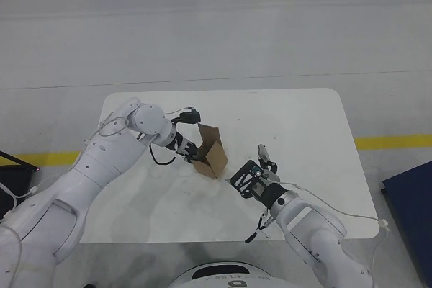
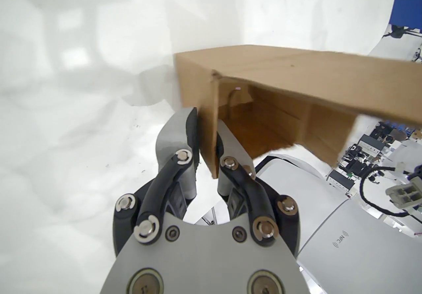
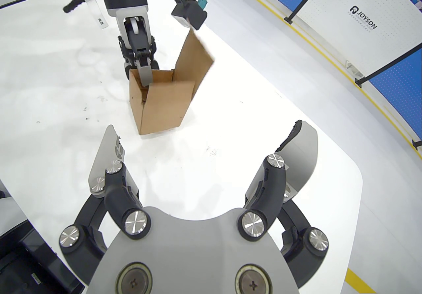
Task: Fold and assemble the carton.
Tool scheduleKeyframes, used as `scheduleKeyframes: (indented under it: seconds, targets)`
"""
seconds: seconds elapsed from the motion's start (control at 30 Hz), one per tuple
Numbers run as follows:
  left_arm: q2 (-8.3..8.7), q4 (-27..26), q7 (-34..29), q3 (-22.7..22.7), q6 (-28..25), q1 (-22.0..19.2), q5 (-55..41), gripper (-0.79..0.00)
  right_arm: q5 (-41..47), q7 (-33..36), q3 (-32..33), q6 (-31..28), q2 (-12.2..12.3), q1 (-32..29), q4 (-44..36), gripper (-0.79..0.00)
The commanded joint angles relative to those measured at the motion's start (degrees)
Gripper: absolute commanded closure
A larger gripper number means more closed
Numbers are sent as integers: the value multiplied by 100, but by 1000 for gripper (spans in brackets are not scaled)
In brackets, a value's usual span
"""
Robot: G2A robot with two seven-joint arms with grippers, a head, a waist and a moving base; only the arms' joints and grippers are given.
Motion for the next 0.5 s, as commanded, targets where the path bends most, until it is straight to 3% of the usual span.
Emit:
scheduleKeyframes:
  seconds: [0.0,0.13,0.17,0.2,0.23,0.27,0.47]
  targets:
    - [-4,-62,-36,10,115,-46,114,0,0,0,0,0,0,0,0,-785]
    - [27,-331,-78,-34,353,-60,334,0,0,0,0,0,0,0,0,-785]
    - [40,-408,-85,-63,399,-44,351,-117,0,0,0,0,0,0,0,-785]
    - [53,-485,-101,-84,438,-25,379,-299,0,0,0,0,0,0,0,-785]
    - [66,-552,-114,-103,474,-4,411,-585,0,0,0,0,0,0,0,-785]
    - [77,-616,-100,-133,498,24,407,-785,0,0,0,0,0,0,0,-785]
    - [129,-675,17,-431,339,398,-376,-785,0,0,0,0,0,0,0,-785]
